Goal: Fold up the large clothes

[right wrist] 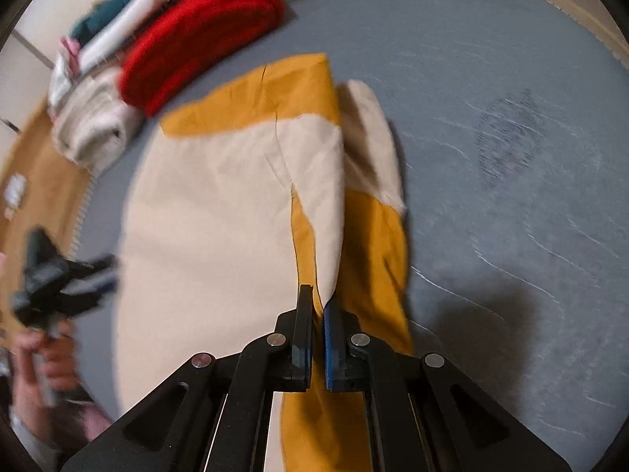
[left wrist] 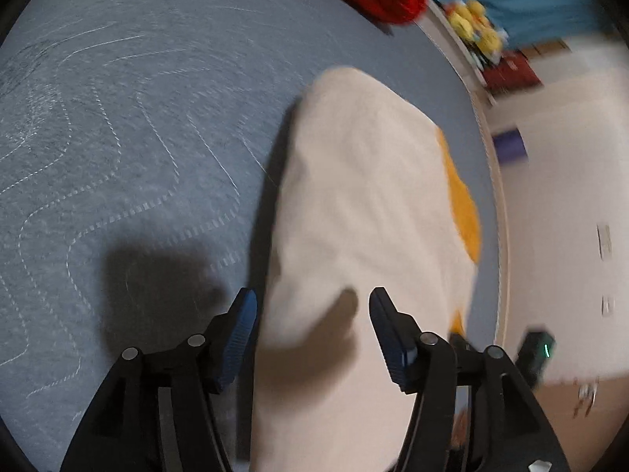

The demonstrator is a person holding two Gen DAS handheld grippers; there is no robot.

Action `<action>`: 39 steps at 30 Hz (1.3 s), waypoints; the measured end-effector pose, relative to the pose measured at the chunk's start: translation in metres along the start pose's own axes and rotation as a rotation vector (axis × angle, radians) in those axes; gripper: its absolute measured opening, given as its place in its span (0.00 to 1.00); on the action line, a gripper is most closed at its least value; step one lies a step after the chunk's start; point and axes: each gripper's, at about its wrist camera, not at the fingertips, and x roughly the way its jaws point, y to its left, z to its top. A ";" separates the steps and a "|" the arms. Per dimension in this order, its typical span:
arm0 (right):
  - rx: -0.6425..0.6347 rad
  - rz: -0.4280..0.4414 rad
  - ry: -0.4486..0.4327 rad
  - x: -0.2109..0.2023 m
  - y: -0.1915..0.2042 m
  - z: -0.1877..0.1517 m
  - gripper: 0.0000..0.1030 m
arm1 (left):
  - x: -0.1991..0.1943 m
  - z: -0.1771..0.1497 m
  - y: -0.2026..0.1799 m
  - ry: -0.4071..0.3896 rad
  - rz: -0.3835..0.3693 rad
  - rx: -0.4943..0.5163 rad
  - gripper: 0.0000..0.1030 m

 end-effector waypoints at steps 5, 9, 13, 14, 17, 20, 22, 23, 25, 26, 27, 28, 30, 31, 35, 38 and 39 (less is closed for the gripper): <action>0.052 -0.028 0.050 0.000 -0.003 -0.012 0.14 | 0.018 -0.053 -0.003 0.198 0.107 0.190 0.68; 0.000 -0.066 0.162 0.015 0.001 -0.030 0.38 | 0.034 -0.076 0.022 0.252 -0.008 0.104 0.71; 0.000 -0.099 0.216 0.012 -0.008 -0.052 0.42 | 0.047 -0.098 0.022 0.238 -0.035 0.068 0.67; 0.018 -0.092 0.215 0.008 -0.011 -0.054 0.42 | 0.045 -0.101 0.016 0.219 -0.032 0.074 0.66; 0.043 -0.091 0.220 -0.003 -0.028 -0.064 0.42 | 0.039 -0.098 0.008 0.195 -0.119 0.001 0.57; 0.033 -0.103 0.234 -0.004 -0.029 -0.070 0.42 | 0.039 -0.097 0.004 0.191 -0.101 0.009 0.55; 0.016 -0.102 0.239 -0.003 -0.023 -0.072 0.39 | 0.042 -0.095 0.004 0.208 -0.056 0.027 0.57; 0.001 -0.098 0.246 -0.003 -0.022 -0.073 0.34 | 0.044 -0.089 0.004 0.210 -0.020 0.046 0.58; -0.026 -0.091 0.264 0.000 -0.014 -0.077 0.21 | 0.037 -0.090 0.007 0.205 0.033 0.059 0.65; -0.042 -0.094 0.273 0.000 -0.013 -0.079 0.21 | 0.037 -0.087 0.005 0.200 0.061 0.066 0.66; -0.069 -0.112 0.278 0.001 -0.008 -0.082 0.20 | 0.032 -0.090 0.005 0.190 0.087 0.075 0.68; -0.086 -0.125 0.279 0.002 -0.007 -0.080 0.20 | 0.027 -0.092 0.004 0.178 0.113 0.080 0.70; -0.128 -0.173 0.268 -0.001 0.000 -0.090 0.21 | 0.013 -0.099 -0.009 0.133 0.178 0.105 0.70; -0.150 -0.219 0.252 -0.005 0.003 -0.096 0.21 | 0.002 -0.103 -0.016 0.093 0.230 0.134 0.70; -0.194 -0.354 0.069 -0.049 0.020 -0.120 0.25 | -0.040 -0.146 -0.069 -0.127 0.394 0.323 0.74; -0.209 -0.348 -0.137 -0.101 0.041 -0.146 0.37 | -0.068 -0.185 -0.086 -0.266 0.460 0.393 0.85; -0.219 -0.346 -0.202 -0.118 0.049 -0.158 0.53 | -0.078 -0.203 -0.093 -0.318 0.478 0.412 0.89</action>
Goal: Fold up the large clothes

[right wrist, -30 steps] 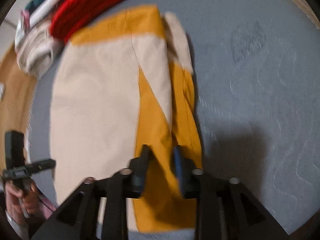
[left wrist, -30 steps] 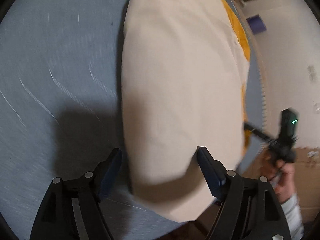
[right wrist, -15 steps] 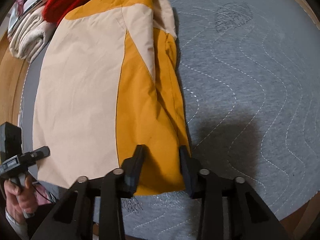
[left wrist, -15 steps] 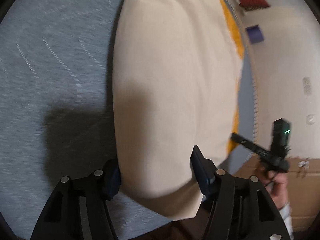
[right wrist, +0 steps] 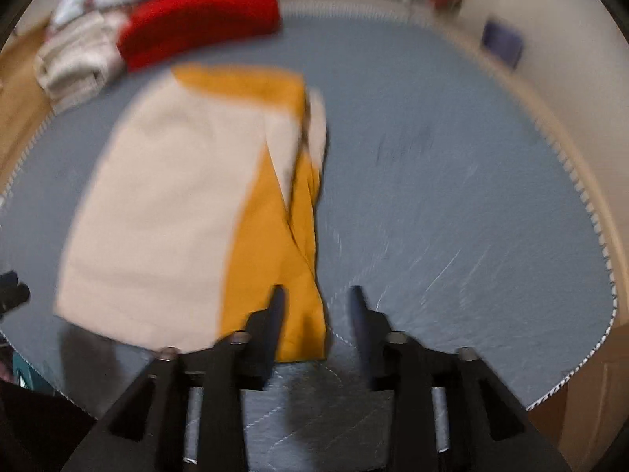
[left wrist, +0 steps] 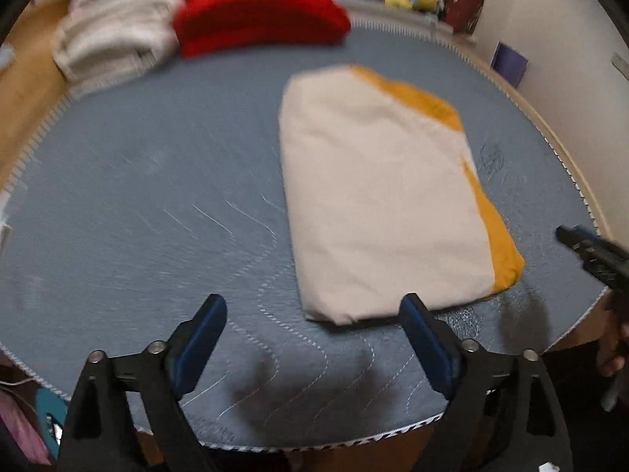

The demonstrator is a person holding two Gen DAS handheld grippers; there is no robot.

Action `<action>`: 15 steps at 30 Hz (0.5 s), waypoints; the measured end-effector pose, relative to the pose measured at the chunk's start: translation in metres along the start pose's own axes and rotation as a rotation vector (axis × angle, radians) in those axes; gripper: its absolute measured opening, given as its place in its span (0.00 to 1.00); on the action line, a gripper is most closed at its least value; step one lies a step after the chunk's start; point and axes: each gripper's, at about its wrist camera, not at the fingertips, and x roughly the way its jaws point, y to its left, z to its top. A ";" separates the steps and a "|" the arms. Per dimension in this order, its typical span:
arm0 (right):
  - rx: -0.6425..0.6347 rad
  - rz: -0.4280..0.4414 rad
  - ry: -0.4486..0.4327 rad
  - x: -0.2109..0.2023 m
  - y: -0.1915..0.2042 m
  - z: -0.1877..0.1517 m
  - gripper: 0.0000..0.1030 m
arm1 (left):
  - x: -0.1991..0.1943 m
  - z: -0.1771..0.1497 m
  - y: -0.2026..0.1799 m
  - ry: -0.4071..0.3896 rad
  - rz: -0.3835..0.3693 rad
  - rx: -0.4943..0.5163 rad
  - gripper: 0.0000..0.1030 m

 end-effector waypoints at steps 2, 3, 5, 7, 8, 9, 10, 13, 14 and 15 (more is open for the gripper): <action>0.003 -0.016 -0.125 -0.042 0.009 -0.018 0.74 | -0.025 -0.021 -0.009 -0.068 0.026 0.000 0.94; 0.000 -0.023 -0.173 -0.059 0.017 -0.025 0.81 | -0.033 -0.030 -0.012 -0.086 0.033 -0.007 0.97; -0.010 -0.022 -0.218 -0.088 0.029 -0.049 0.83 | -0.049 -0.050 -0.023 -0.107 0.034 -0.027 0.98; -0.021 0.004 -0.213 -0.103 0.039 -0.063 0.84 | -0.059 -0.061 -0.039 -0.121 0.030 -0.056 0.98; -0.024 0.016 -0.218 -0.108 0.041 -0.070 0.84 | -0.063 -0.067 -0.048 -0.138 0.035 -0.065 0.99; -0.027 0.018 -0.229 -0.119 0.046 -0.080 0.86 | -0.066 -0.074 -0.054 -0.149 0.041 -0.065 0.99; -0.031 0.014 -0.235 -0.125 0.052 -0.088 0.87 | -0.068 -0.081 -0.061 -0.160 0.050 -0.061 0.99; -0.038 0.010 -0.222 -0.137 0.066 -0.109 0.89 | -0.067 -0.094 -0.069 -0.162 0.062 -0.045 0.99; -0.040 0.010 -0.210 -0.139 0.072 -0.115 0.91 | -0.066 -0.094 -0.069 -0.154 0.054 -0.047 0.99; -0.041 0.013 -0.204 -0.139 0.069 -0.118 0.91 | -0.064 -0.094 -0.069 -0.155 0.046 -0.056 0.99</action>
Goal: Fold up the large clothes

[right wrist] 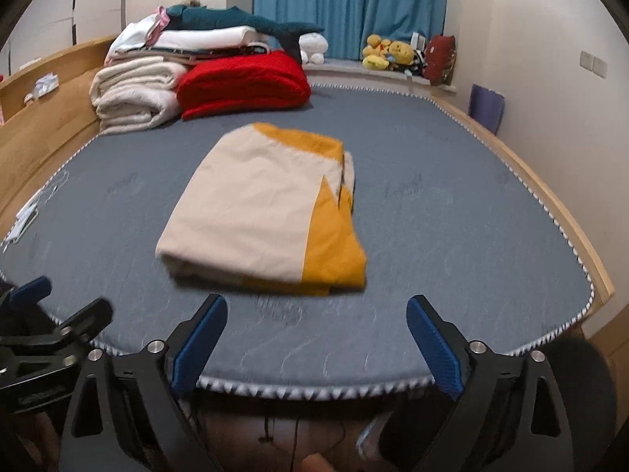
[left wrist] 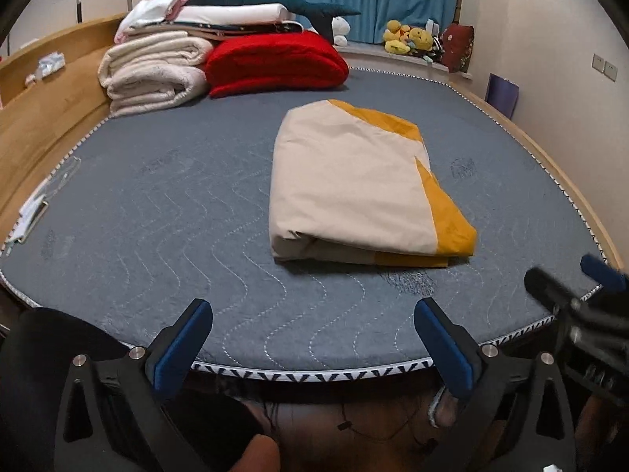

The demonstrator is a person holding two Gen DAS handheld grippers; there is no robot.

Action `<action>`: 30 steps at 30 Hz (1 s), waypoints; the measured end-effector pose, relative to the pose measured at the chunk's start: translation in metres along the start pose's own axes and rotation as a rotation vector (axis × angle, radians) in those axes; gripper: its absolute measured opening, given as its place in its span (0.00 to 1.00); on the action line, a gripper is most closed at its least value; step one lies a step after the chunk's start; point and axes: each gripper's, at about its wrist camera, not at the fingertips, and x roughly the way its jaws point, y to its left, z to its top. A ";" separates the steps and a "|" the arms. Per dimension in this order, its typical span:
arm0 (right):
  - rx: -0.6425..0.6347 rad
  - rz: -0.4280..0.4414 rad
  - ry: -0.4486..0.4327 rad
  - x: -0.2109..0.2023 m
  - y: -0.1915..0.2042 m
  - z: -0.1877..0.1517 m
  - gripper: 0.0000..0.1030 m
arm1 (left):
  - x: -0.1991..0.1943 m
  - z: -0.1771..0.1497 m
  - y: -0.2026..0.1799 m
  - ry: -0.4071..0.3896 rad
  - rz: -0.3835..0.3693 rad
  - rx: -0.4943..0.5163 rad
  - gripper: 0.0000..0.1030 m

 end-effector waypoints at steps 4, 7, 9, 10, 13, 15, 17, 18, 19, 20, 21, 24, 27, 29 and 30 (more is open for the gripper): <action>-0.019 0.008 -0.002 0.006 0.004 -0.001 0.92 | 0.004 0.002 0.003 -0.017 -0.023 -0.016 0.99; -0.018 0.016 -0.006 0.012 0.006 0.000 0.92 | 0.008 0.003 0.003 -0.018 -0.025 -0.027 0.99; -0.002 0.013 -0.002 0.016 0.007 -0.001 0.92 | 0.010 0.003 0.002 -0.017 -0.036 -0.042 0.99; 0.002 0.013 0.001 0.018 0.007 0.000 0.92 | 0.010 0.003 0.002 -0.017 -0.036 -0.040 0.99; 0.004 -0.003 -0.001 0.021 0.009 0.002 0.92 | 0.010 0.002 -0.001 -0.018 -0.035 -0.026 0.99; 0.009 -0.001 0.002 0.022 0.007 0.003 0.92 | 0.011 0.001 -0.003 -0.018 -0.035 -0.024 0.99; 0.010 -0.001 0.004 0.024 0.007 0.003 0.92 | 0.011 0.001 -0.004 -0.022 -0.030 -0.019 0.99; 0.010 -0.003 0.004 0.024 0.007 0.004 0.92 | 0.010 0.001 -0.003 -0.024 -0.028 -0.018 0.99; 0.010 -0.004 0.002 0.024 0.007 0.004 0.92 | 0.010 0.001 -0.003 -0.025 -0.027 -0.016 0.99; 0.009 -0.004 0.002 0.024 0.007 0.004 0.92 | 0.009 0.001 -0.003 -0.026 -0.028 -0.015 0.99; 0.010 -0.003 0.002 0.024 0.007 0.004 0.92 | 0.009 0.001 -0.002 -0.026 -0.028 -0.014 0.99; 0.008 -0.005 0.003 0.023 0.007 0.003 0.92 | 0.009 0.000 -0.003 -0.028 -0.026 -0.009 0.99; 0.006 -0.006 0.000 0.024 0.007 0.004 0.92 | 0.009 0.000 -0.003 -0.029 -0.026 -0.007 0.99; 0.005 -0.007 0.001 0.024 0.007 0.004 0.92 | 0.009 0.000 -0.003 -0.029 -0.028 -0.009 0.99; 0.004 -0.007 -0.001 0.024 0.007 0.004 0.92 | 0.009 0.000 -0.002 -0.029 -0.028 -0.008 0.99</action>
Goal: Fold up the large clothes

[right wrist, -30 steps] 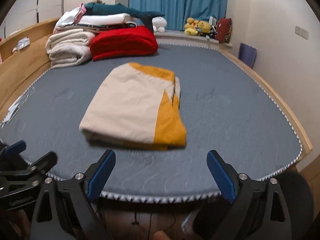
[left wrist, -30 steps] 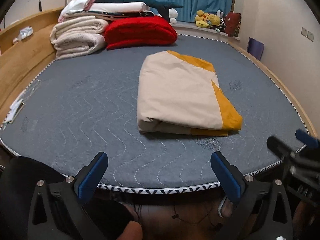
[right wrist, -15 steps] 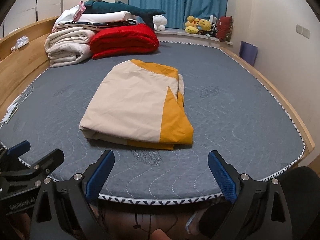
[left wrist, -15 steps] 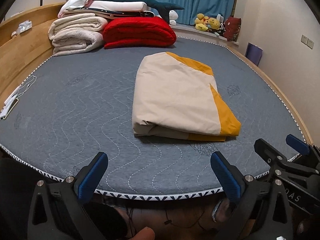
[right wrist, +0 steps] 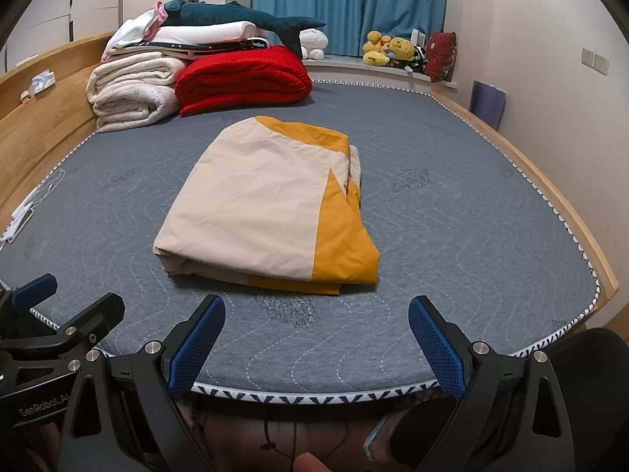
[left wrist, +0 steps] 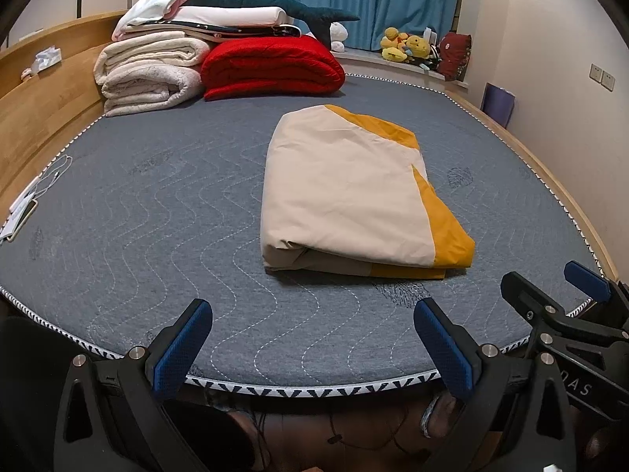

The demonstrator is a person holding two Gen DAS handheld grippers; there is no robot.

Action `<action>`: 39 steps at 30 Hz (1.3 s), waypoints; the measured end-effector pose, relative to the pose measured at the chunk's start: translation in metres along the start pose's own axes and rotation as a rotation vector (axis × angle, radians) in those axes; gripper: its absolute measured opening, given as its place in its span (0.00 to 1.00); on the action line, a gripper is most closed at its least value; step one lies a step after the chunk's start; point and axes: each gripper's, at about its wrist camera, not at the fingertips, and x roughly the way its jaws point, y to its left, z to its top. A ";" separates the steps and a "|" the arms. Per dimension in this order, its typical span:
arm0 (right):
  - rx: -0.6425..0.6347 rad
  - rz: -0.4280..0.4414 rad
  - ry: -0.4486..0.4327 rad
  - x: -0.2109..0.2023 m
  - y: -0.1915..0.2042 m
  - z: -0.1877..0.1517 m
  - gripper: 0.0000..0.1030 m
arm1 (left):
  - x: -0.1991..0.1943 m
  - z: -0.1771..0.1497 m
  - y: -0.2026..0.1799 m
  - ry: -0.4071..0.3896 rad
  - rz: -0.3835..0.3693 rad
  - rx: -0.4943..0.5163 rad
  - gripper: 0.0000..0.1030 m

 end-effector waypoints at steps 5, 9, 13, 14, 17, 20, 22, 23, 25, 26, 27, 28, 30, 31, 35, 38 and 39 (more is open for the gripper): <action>-0.001 -0.004 -0.002 0.002 0.003 0.001 0.92 | 0.001 0.000 0.000 0.002 -0.003 -0.003 0.99; 0.000 -0.001 -0.002 0.002 0.002 0.001 0.92 | 0.001 0.000 0.001 0.002 -0.005 -0.003 0.99; -0.001 -0.002 -0.002 0.002 0.002 0.001 0.92 | 0.001 0.000 0.001 0.002 -0.006 -0.003 0.99; -0.001 -0.002 -0.002 0.002 0.002 0.001 0.92 | 0.001 0.000 0.001 0.002 -0.006 -0.003 0.99; -0.002 -0.003 -0.003 0.002 0.002 0.001 0.92 | 0.001 0.001 0.001 0.002 -0.006 -0.002 0.99; -0.002 -0.003 -0.003 0.002 0.002 0.001 0.92 | 0.001 0.000 0.001 0.002 -0.006 -0.003 0.99; -0.001 -0.002 -0.003 0.002 0.002 0.001 0.92 | 0.001 0.000 0.001 0.002 -0.006 -0.003 0.99; -0.001 -0.003 -0.003 0.002 0.002 0.001 0.92 | 0.001 0.000 0.001 0.002 -0.006 -0.003 0.99; -0.001 -0.003 -0.002 0.002 0.002 0.001 0.92 | 0.001 0.000 0.000 0.002 -0.006 -0.003 0.99; -0.001 -0.003 -0.002 0.003 0.003 0.001 0.92 | 0.001 0.000 0.000 0.002 -0.006 -0.003 0.99; -0.001 -0.003 -0.002 0.002 0.002 0.001 0.92 | 0.001 0.000 0.000 0.002 -0.005 -0.003 0.99; -0.001 -0.003 -0.002 0.003 0.003 0.001 0.92 | 0.001 0.000 0.000 0.002 -0.006 -0.004 0.99; 0.000 -0.002 -0.002 0.003 0.002 0.001 0.92 | 0.002 0.001 0.000 0.002 -0.006 -0.003 0.99; -0.001 -0.002 -0.003 0.002 0.002 0.001 0.92 | 0.001 0.000 0.000 0.002 -0.006 -0.003 0.99; -0.001 -0.003 -0.003 0.003 0.002 0.001 0.92 | 0.002 0.000 0.000 0.002 -0.006 -0.004 0.99; -0.001 -0.003 -0.004 0.003 0.003 0.001 0.92 | 0.002 0.000 0.000 0.002 -0.006 -0.004 0.99; -0.002 -0.003 -0.004 0.003 0.003 0.001 0.92 | 0.002 0.000 -0.001 0.002 -0.006 -0.003 0.99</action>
